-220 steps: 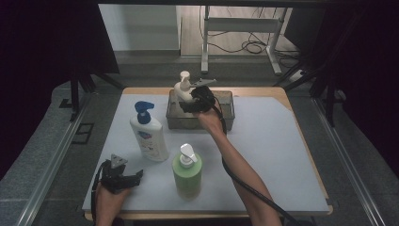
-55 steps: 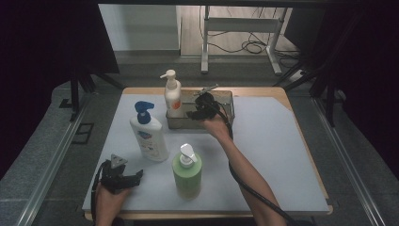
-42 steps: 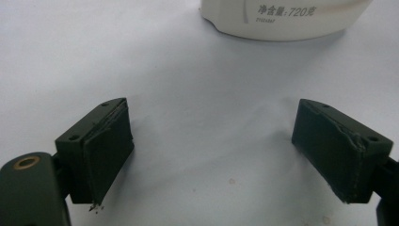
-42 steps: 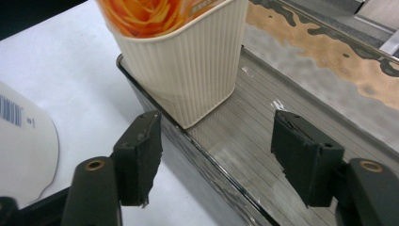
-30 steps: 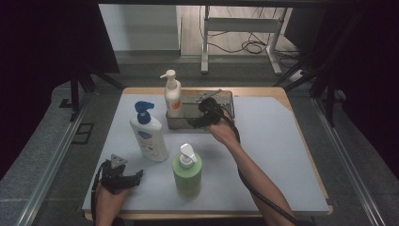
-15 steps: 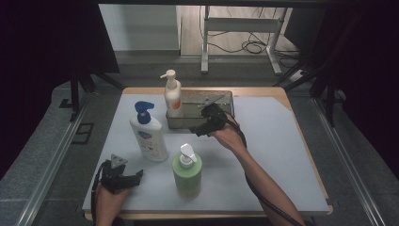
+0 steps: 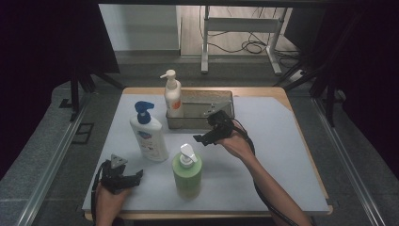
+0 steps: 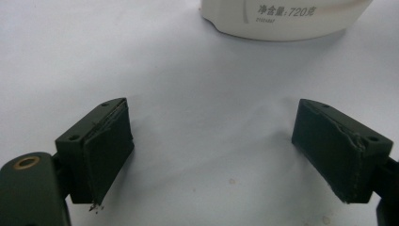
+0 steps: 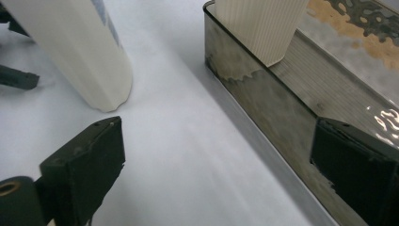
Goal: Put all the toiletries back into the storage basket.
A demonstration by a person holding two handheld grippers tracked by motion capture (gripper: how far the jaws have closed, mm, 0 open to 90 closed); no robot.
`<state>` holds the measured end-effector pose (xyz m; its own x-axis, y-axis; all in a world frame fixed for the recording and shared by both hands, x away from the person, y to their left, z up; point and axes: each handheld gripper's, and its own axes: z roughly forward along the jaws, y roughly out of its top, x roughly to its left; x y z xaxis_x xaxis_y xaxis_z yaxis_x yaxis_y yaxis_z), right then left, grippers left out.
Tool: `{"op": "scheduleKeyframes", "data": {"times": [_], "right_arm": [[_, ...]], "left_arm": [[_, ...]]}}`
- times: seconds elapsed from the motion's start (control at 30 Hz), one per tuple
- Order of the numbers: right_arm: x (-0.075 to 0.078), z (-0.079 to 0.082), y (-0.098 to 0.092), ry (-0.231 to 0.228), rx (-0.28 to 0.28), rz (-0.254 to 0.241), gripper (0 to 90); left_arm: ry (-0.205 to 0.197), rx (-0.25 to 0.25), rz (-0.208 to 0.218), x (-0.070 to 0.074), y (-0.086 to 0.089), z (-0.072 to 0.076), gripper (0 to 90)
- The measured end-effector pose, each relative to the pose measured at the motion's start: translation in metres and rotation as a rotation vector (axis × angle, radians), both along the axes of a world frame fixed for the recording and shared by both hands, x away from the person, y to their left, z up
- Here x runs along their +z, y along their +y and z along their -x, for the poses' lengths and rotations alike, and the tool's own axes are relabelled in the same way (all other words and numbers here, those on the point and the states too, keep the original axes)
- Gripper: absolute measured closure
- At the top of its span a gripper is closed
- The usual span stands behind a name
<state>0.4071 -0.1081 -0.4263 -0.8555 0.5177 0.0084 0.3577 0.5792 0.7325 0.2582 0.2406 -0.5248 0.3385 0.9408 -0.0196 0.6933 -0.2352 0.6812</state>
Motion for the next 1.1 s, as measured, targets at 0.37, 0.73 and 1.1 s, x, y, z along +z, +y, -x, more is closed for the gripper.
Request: {"op": "scheduleKeyframes", "data": {"times": [0.37,0.73,1.1], "right_arm": [[0.002,0.023,-0.024,-0.024,0.006,-0.068,0.0],[-0.001,0.043,-0.046,-0.032,0.017,-0.095,0.0],[-0.009,0.066,-0.053,-0.015,0.052,-0.086,0.0]], "left_arm": [[0.000,0.001,0.000,0.000,0.000,0.000,12.3],[-0.001,0.003,-0.001,0.000,0.000,0.000,12.3],[-0.005,0.003,-0.005,0.000,0.000,0.000,12.4]]}}
